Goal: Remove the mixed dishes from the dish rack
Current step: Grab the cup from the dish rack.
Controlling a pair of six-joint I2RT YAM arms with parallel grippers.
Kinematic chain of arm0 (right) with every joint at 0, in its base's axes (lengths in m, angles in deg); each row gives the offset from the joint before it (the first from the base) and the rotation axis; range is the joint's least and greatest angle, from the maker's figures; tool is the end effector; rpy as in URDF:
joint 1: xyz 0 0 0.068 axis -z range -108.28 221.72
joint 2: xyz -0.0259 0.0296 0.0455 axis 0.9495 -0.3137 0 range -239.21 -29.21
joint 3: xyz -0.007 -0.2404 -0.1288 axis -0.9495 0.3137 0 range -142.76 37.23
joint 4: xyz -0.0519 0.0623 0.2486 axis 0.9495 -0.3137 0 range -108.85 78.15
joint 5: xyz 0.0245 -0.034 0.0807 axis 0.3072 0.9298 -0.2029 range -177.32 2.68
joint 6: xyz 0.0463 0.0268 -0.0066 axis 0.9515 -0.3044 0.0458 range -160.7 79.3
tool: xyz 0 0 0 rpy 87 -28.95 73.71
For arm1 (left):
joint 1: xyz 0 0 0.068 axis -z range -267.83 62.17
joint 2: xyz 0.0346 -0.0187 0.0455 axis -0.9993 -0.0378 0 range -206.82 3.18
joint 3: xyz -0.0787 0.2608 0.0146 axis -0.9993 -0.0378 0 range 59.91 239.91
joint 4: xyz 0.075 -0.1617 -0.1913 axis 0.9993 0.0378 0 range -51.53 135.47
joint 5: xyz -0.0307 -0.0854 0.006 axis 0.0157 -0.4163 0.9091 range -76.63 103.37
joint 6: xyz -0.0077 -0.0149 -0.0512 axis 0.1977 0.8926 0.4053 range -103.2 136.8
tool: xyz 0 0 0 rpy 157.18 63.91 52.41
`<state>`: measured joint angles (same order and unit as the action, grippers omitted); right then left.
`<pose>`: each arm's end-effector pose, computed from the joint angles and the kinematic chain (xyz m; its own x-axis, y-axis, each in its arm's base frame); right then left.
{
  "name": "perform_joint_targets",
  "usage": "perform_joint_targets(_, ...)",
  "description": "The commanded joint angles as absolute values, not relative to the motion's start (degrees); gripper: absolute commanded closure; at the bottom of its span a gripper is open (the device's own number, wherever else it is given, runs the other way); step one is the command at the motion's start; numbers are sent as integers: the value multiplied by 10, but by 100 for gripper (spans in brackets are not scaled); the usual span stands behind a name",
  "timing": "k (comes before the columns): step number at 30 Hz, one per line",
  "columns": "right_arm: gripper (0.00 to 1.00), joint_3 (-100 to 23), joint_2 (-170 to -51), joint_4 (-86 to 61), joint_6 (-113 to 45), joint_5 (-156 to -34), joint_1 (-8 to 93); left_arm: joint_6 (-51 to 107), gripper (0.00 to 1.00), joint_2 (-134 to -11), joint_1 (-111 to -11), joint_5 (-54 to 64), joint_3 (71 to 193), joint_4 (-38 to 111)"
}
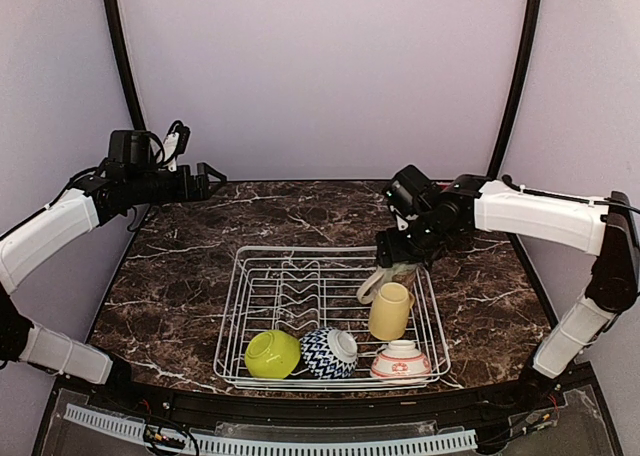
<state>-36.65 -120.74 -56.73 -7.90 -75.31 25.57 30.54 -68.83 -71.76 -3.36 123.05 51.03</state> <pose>0.2333 0.2321 0.2638 -0.8627 -0.1332 -0.4878 -0.2040 0.9744 0.0948 0.2762 -0.0903 0.3467 -0.4652 -0.1026 -0.8792 0.4243 0.8458 -0.3232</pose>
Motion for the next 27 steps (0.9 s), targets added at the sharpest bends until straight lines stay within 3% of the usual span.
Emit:
perform_joint_targets(1,32,-369,-1201,-556,-71,-738,244,303,1,-686,-713,-36,1230,521)
perform_joint_targets(11,57,-345,-1125,-476,-119,-756,241,298,1,-693,-712,-26,1231,526)
perform_joint_targets(22,100,-324,-1065,-388,-167,-844,243,299,1,-693,-712,-29,1234,528)
perform_joint_targets(27,100,-321,-1063,-349,-172,-912,258,298,1,-695,-712,-28,1234,528)
